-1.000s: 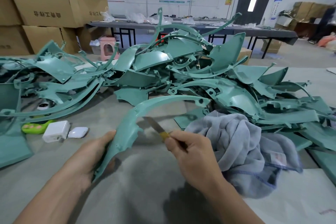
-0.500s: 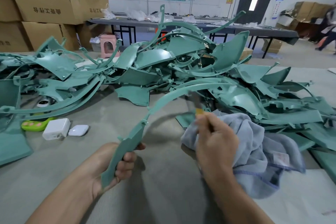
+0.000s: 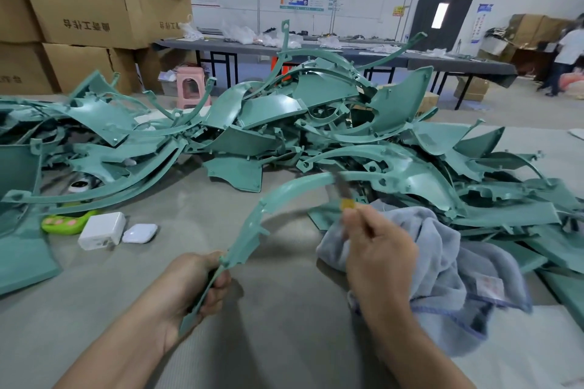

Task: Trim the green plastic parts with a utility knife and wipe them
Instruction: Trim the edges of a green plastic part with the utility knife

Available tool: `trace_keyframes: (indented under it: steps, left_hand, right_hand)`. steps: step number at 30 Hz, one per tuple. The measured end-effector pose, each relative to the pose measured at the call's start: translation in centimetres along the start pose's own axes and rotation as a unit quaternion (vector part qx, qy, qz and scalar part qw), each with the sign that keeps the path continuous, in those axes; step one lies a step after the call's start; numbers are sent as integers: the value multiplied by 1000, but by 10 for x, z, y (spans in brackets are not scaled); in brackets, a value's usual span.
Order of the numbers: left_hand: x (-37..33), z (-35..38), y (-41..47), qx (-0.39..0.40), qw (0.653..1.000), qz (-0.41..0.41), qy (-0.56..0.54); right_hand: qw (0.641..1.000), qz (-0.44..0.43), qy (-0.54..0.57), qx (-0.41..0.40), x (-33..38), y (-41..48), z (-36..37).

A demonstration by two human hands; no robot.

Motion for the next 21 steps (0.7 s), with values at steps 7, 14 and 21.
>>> trace_keyframes:
  steps: [7, 14, 21]
  left_hand:
    - [-2, -7, 5, -16, 999, 23, -22]
    - [-5, -4, -14, -28, 997, -24, -67]
    - [-18, -27, -17, -186, 979, 78, -35]
  right_hand:
    - [992, -99, -31, 72, 16, -12, 9]
    - [997, -18, -66, 24, -3, -4, 5]
    - [993, 23, 65, 96, -9, -10, 19]
Point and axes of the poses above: each hand's wrist, its own y-axis towards the middle knuckle, its own z-axis out of the palm, x = y × z, the point moved 7 cm from there along y, towards the middle knuckle, and after that the axes turned 13 degrees about -z, right-handed, at the moved point
